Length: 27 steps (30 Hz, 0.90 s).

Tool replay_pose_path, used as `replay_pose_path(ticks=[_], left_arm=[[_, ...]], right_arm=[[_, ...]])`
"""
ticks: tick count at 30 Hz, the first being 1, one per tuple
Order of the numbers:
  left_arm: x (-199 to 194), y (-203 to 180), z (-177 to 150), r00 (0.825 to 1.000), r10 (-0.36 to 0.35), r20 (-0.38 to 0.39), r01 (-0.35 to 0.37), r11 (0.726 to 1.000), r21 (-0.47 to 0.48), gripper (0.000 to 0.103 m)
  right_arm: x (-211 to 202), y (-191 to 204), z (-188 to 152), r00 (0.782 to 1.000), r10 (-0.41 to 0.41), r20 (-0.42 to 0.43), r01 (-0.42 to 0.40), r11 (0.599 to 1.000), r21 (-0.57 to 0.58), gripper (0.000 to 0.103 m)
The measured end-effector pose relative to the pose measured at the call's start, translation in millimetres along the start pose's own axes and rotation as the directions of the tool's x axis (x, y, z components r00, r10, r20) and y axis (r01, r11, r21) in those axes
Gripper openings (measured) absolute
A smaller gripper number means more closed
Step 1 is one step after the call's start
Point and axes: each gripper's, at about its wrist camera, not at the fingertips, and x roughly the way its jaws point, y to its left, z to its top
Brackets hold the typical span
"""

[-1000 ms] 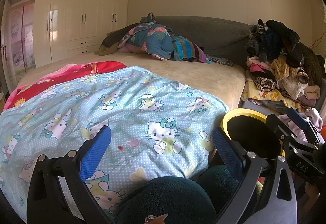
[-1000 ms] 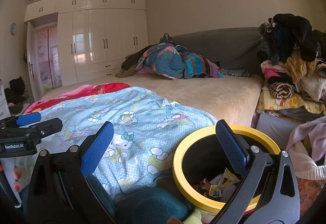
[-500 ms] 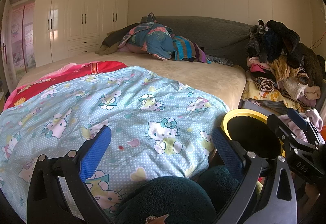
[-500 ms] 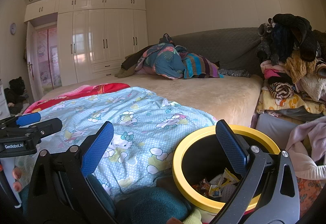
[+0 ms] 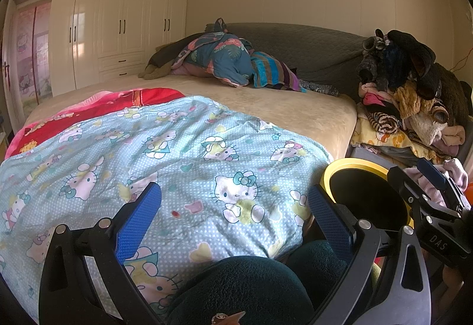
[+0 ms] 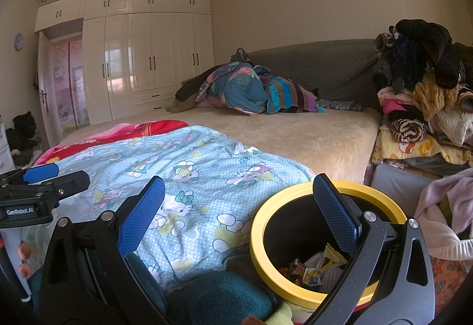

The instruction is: Collect trash

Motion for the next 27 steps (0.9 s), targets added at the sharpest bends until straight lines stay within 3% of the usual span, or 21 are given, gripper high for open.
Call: replay_pose_path(ticks=[9, 12, 15, 17, 19, 22, 24, 25, 26, 27], left_arm=[[-2, 2, 1, 1.0, 0.011, 0.012, -0.011, 1.0, -0.016, 0.097], [-7, 15, 5, 0.999, 0.032, 0.036, -0.029, 0.997, -0.074, 0.097], [-13, 43, 9, 0.994, 0.096, 0.045, -0.089, 0.986, -0.142, 0.097], [-19, 74, 11, 0.984, 0.174, 0.048, -0.161, 0.966, -0.203, 0.097], [-23, 114, 8, 0.958, 0.286, 0.016, -0.271, 0.923, -0.273, 0.097], [-32, 197, -6, 0.88, 0.467, -0.09, -0.463, 0.798, -0.387, 0.097], [-39, 249, -22, 0.797, 0.577, -0.181, -0.595, 0.693, -0.407, 0.097], [-45, 285, -37, 0.743, 0.621, -0.25, -0.66, 0.618, -0.426, 0.097], [-48, 306, -46, 0.722, 0.632, -0.28, -0.682, 0.587, -0.436, 0.097], [-49, 329, -59, 0.679, 0.656, -0.331, -0.728, 0.538, -0.426, 0.097]], right_arm=[[1, 0, 1, 1.0, 0.0, -0.005, 0.0, 1.0, -0.005, 0.092], [2, 6, 12, 1.0, 0.006, 0.026, -0.005, 1.0, -0.023, 0.092], [5, 27, 31, 0.996, 0.063, 0.066, -0.061, 0.998, -0.025, 0.092], [13, 54, 47, 0.986, 0.149, 0.069, -0.148, 0.989, -0.022, 0.092], [26, 90, 60, 0.971, 0.238, 0.029, -0.237, 0.971, -0.028, 0.092], [63, 179, 62, 0.912, 0.379, -0.159, -0.396, 0.913, -0.094, 0.092], [84, 229, 50, 0.86, 0.432, -0.27, -0.473, 0.874, -0.108, 0.092], [96, 257, 41, 0.824, 0.455, -0.336, -0.516, 0.849, -0.114, 0.092], [110, 289, 27, 0.776, 0.485, -0.404, -0.567, 0.817, -0.109, 0.092], [123, 315, 15, 0.742, 0.488, -0.46, -0.59, 0.801, -0.101, 0.092]])
